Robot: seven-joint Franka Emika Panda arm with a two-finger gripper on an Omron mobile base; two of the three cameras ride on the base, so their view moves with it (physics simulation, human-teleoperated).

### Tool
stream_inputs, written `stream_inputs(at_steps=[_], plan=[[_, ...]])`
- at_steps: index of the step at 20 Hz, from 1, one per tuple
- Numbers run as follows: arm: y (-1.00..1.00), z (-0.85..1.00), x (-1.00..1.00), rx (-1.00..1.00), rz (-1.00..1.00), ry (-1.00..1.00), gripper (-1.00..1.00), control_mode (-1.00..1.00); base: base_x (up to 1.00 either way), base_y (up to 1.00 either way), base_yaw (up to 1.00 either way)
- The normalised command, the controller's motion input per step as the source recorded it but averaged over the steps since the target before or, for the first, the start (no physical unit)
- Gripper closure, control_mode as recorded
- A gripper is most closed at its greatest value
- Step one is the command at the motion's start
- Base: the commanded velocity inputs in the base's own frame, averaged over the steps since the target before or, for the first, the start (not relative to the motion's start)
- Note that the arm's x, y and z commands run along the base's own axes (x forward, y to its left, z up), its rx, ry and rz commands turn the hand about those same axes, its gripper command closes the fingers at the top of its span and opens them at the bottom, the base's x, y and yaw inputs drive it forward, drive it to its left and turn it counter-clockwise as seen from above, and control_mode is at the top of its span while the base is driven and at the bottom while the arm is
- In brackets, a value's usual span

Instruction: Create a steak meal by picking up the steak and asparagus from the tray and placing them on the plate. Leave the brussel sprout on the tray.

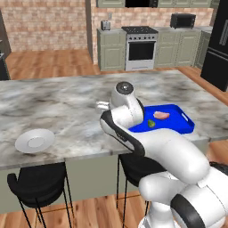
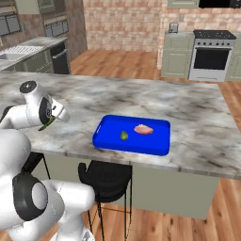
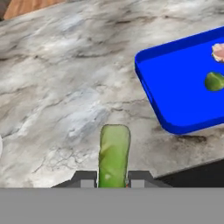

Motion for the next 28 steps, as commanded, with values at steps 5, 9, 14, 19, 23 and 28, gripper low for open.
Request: stream_inputs(at_steps=[5, 9, 14, 19, 23, 28], plan=[[0.86, 0.00, -0.08, 0.00, 0.00, 0.07, 1.00, -1.00, 0.00, 0.00, 0.00], [0.89, -0.01, 0.00, 0.00, 0.00, 0.14, 1.00, -1.00, 0.00, 0.00, 0.00], [0.92, -0.03, 0.00, 0.00, 0.00, 0.14, 1.00, -1.00, 0.00, 0.00, 0.00], [0.80, -0.22, 0.00, 0.00, 0.00, 0.05, 1.00, -1.00, 0.00, 0.00, 0.00], [0.62, -0.41, 0.18, 0.00, 0.00, 0.00, 1.00, -1.00, 0.00, 0.00, 0.00], [0.46, -0.49, 0.22, 0.00, 0.00, 0.00, 1.00, -1.00, 0.00, 0.00, 0.00]])
